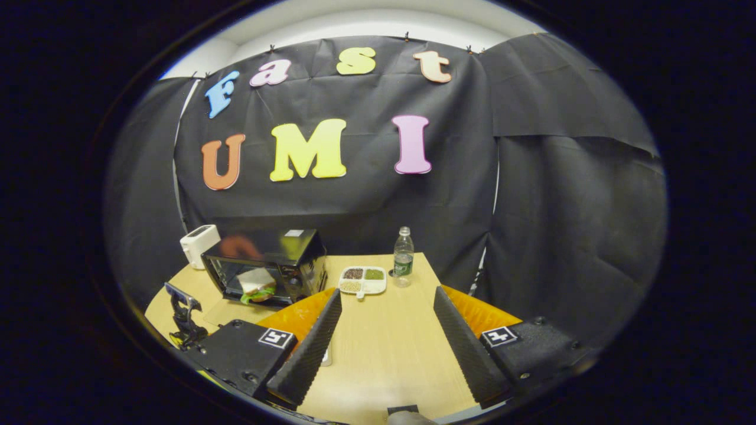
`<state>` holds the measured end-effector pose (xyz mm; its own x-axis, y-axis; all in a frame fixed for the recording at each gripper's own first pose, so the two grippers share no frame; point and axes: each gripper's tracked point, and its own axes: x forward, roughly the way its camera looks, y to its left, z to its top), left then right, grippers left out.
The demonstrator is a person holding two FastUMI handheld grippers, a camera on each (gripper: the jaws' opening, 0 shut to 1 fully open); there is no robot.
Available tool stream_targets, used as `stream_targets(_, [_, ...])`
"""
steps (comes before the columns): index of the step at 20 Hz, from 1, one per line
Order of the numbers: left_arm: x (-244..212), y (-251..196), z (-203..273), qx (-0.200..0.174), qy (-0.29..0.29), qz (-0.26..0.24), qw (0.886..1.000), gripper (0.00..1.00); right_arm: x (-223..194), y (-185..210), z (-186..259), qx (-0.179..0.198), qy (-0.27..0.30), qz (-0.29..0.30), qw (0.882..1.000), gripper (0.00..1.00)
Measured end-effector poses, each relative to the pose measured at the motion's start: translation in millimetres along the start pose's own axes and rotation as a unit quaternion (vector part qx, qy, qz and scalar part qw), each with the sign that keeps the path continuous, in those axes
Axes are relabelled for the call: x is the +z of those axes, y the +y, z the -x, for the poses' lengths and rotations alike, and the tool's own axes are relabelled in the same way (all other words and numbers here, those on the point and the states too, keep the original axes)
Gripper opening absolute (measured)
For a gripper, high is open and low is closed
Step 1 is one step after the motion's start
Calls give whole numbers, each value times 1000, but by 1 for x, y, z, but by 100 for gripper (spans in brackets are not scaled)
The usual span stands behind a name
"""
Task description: Open the electric oven with the left hand, put the food in, and close the electric oven.
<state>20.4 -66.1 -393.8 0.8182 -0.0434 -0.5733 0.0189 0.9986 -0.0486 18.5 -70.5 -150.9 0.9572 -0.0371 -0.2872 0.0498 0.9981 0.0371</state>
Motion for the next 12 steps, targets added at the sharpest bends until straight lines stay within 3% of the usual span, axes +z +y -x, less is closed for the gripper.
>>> stream_targets(12, [7, 9, -14, 4, -2, 8, 1000, 95, -13, 7, -9, 3, 19, -1, 1000, 90])
